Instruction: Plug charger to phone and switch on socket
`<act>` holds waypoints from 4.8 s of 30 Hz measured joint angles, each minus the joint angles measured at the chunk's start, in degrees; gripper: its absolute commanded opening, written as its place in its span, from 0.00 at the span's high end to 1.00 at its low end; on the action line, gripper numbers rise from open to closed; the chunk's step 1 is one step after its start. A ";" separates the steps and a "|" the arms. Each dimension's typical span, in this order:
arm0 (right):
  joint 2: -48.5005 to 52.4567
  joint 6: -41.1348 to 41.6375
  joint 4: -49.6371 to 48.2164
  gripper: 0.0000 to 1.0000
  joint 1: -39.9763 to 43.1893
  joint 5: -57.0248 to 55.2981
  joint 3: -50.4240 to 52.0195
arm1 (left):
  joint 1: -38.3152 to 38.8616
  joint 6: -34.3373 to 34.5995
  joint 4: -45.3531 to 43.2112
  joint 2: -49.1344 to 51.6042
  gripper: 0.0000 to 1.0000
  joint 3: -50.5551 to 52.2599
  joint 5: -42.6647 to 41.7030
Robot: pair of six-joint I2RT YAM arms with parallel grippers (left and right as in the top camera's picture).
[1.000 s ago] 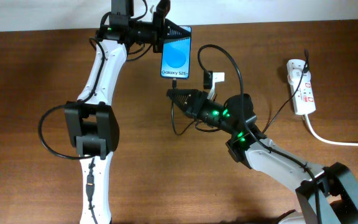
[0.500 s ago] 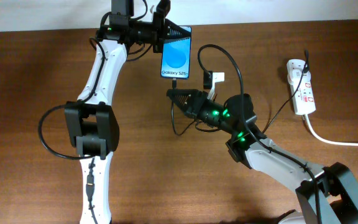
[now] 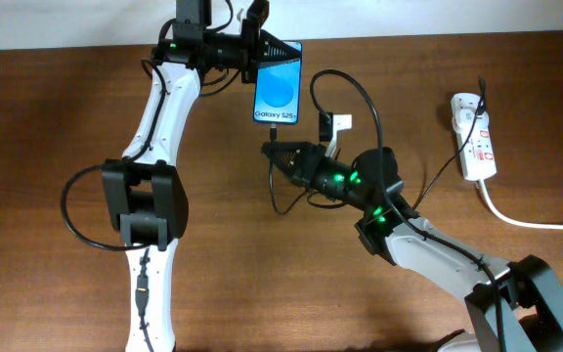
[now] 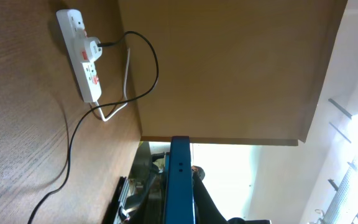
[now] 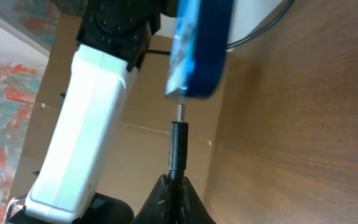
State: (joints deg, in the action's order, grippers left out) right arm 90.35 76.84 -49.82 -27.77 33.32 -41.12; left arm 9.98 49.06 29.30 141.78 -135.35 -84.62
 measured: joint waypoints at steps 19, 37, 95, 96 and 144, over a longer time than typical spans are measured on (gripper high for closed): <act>0.00 0.35 0.63 0.96 1.27 -0.22 0.00 | 0.00 0.02 0.00 0.00 1.00 0.00 0.09; 0.00 -0.35 0.63 0.96 1.27 1.99 0.00 | 0.15 0.02 0.00 0.00 1.00 0.00 2.21; 0.04 -0.76 -1.44 0.96 1.20 0.24 0.00 | 0.61 -0.04 -0.04 0.00 1.00 0.00 0.42; 0.04 -0.72 -1.44 0.96 1.20 0.22 0.00 | 0.79 -0.04 -0.07 0.00 1.00 0.00 0.42; 0.94 -47.89 77.37 0.02 16.70 -5.44 -27.80 | -2.51 -16.92 0.17 0.24 1.00 16.04 5.49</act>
State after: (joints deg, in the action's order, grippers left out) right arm 91.29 28.95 27.55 -11.07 27.88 -68.93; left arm 7.46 32.14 29.47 142.02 -119.31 -79.13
